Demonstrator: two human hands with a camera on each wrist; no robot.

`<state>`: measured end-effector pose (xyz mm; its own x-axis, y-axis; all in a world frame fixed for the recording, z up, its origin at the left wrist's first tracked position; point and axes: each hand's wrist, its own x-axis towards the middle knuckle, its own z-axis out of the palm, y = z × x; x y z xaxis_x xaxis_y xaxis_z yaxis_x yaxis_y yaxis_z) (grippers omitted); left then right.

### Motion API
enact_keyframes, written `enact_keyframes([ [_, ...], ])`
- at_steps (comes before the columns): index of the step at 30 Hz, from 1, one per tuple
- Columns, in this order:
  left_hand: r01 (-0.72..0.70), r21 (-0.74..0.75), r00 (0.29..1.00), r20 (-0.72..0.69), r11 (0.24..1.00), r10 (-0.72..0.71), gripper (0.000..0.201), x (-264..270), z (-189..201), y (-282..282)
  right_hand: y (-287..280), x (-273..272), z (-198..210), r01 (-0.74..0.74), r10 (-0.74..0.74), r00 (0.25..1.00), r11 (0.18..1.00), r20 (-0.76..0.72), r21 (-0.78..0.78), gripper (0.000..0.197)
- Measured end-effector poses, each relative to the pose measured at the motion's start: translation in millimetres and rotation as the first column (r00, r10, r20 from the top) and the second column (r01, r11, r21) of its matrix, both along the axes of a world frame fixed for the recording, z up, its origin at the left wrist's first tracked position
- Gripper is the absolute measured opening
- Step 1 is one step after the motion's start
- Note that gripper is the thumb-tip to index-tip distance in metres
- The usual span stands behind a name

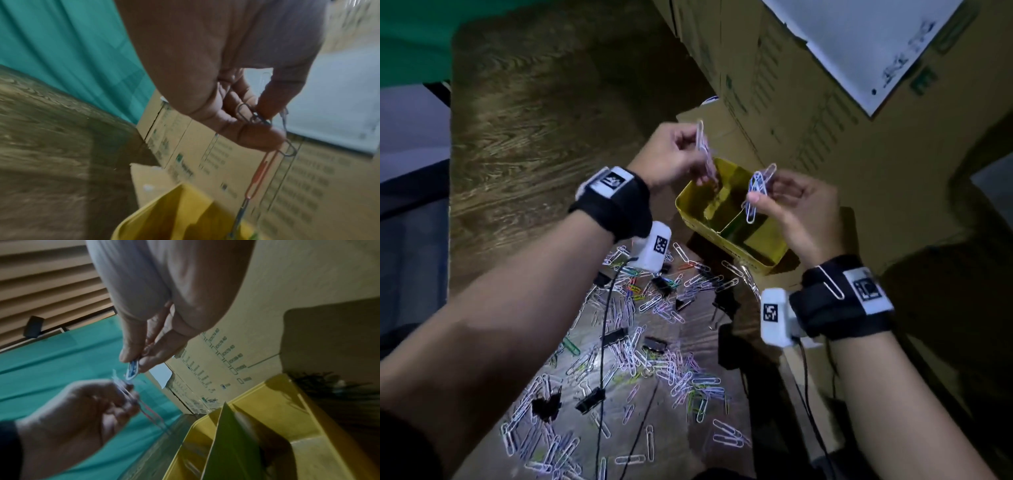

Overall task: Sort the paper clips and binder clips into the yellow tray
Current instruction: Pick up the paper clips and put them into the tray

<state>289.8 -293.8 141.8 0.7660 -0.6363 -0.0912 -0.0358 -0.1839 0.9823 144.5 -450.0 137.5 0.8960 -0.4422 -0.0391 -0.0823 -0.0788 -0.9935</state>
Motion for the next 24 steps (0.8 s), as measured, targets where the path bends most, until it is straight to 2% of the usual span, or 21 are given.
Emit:
enact_keyframes([
  [2, -0.024, 0.229, 1.0, 0.02, 0.973, 0.02, 0.01, 4.6, -28.4, -7.2, -0.6, 19.3, -3.5, 0.011, -0.01, 1.0, 1.0, -0.022, 0.013, 0.037],
  [4, -0.039, 0.519, 0.988, 0.149, 0.854, -0.045, 0.009, 3.4, -49.4, -11.3, 0.6, 39.8, -12.2, 0.015, -0.014, 0.996, 1.0, -0.089, 0.017, 0.035],
  [6, -0.036, 0.691, 0.951, 0.245, 0.722, -0.187, 0.011, -1.8, -58.9, -13.1, 2.9, 58.3, -22.2, 0.012, -0.014, 0.99, 1.0, -0.139, -0.011, 0.034],
  [8, -0.009, 0.735, 0.936, 0.245, 0.678, -0.253, 0.021, -7.9, -63.0, -11.9, 5.6, 73.5, -32.1, -0.013, -0.002, 0.986, 0.995, -0.164, -0.094, 0.032],
  [9, -0.015, 0.721, 0.932, 0.261, 0.693, -0.252, 0.025, -11.3, -64.0, -9.3, 7.5, 79.4, -36.7, -0.035, 0.009, 0.984, 0.99, -0.179, -0.139, 0.032],
  [13, -0.17, 0.472, 0.86, 0.5, 0.865, -0.104, 0.027, -41.0, -67.7, 16.1, 17.5, 92.2, -58.3, -0.217, 0.104, 0.944, 0.911, -0.312, -0.351, 0.03],
  [15, -0.166, 0.436, 0.832, 0.543, 0.884, -0.112, 0.019, -64.7, -76.2, 34.1, 20.6, 91.2, -64.9, -0.348, 0.172, 0.898, 0.84, -0.404, -0.416, 0.035],
  [16, -0.109, 0.493, 0.844, 0.505, 0.863, -0.182, 0.018, -78.3, -82.7, 43.0, 21.4, 88.9, -67.1, -0.408, 0.202, 0.871, 0.805, -0.448, -0.43, 0.041],
  [18, 0.052, 0.689, 0.855, 0.343, 0.723, -0.388, 0.032, -105.0, -100.2, 57.3, 22.7, 81.9, -64.5, -0.471, 0.234, 0.854, 0.727, -0.466, -0.499, 0.051],
  [20, 0.126, 0.831, 0.81, 0.229, 0.542, -0.54, 0.044, -127.2, -122.5, 69.0, 28.8, 67.6, -54.8, -0.434, 0.275, 0.896, 0.707, -0.348, -0.559, 0.043],
  [21, 0.13, 0.859, 0.793, 0.21, 0.495, -0.571, 0.044, -135.3, -131.3, 72.6, 33.5, 58.0, -50.7, -0.422, 0.315, 0.906, 0.729, -0.282, -0.539, 0.035],
  [22, 0.13, 0.866, 0.789, 0.205, 0.482, -0.58, 0.044, -140.8, -138.7, 75.7, 38.3, 47.5, -49.2, -0.435, 0.36, 0.9, 0.745, -0.245, -0.505, 0.026],
  [24, 0.135, 0.854, 0.795, 0.21, 0.503, -0.569, 0.042, -145.7, -143.9, 80.6, 45.4, 24.1, -56.2, -0.54, 0.432, 0.841, 0.711, -0.326, -0.449, 0.017],
])
